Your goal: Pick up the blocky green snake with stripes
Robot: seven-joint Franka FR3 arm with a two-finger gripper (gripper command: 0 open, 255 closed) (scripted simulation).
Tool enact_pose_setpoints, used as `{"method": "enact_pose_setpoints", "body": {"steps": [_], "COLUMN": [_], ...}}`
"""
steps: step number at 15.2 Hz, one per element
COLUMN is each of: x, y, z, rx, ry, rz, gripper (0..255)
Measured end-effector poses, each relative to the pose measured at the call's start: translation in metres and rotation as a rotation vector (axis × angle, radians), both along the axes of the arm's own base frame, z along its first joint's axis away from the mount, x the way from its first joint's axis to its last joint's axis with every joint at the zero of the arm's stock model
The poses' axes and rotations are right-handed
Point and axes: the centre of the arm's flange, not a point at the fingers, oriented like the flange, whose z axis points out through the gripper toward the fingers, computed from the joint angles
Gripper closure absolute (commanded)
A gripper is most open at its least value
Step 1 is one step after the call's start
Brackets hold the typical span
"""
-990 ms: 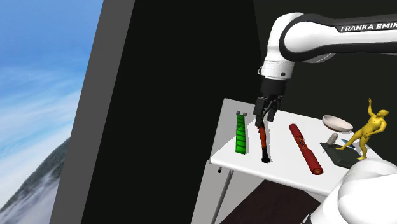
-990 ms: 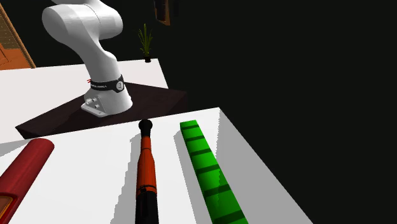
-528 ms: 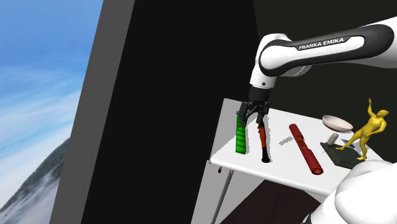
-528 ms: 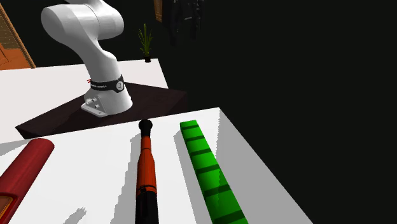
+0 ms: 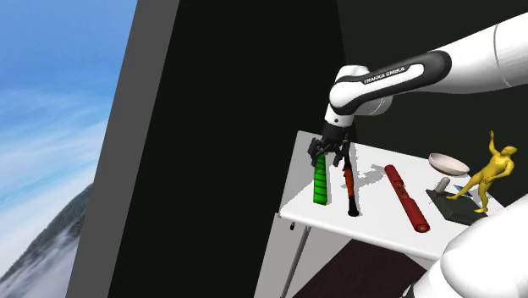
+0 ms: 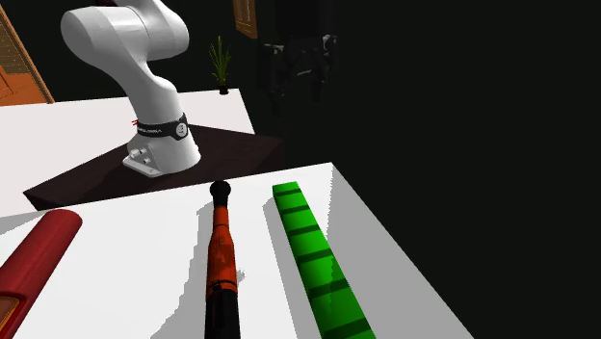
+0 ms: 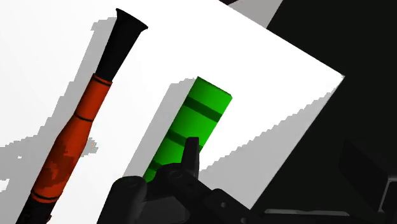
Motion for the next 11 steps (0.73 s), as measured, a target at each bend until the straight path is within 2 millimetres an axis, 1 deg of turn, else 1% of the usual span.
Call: {"method": "enact_pose_setpoints", "body": {"steps": [3, 6, 10, 11], "x": [0.022, 0.038, 0.053, 0.054], "y": [-0.025, -0.051, -0.087, -0.101], "z": [-0.024, -0.043, -0.068, -0.077], "rx": [-0.011, -0.022, -0.037, -0.041], "ry": [-0.013, -0.028, -0.045, -0.050], "rz": [-0.089, -0.178, -0.297, -0.327], "gripper": [0, 0, 0, 0]}}
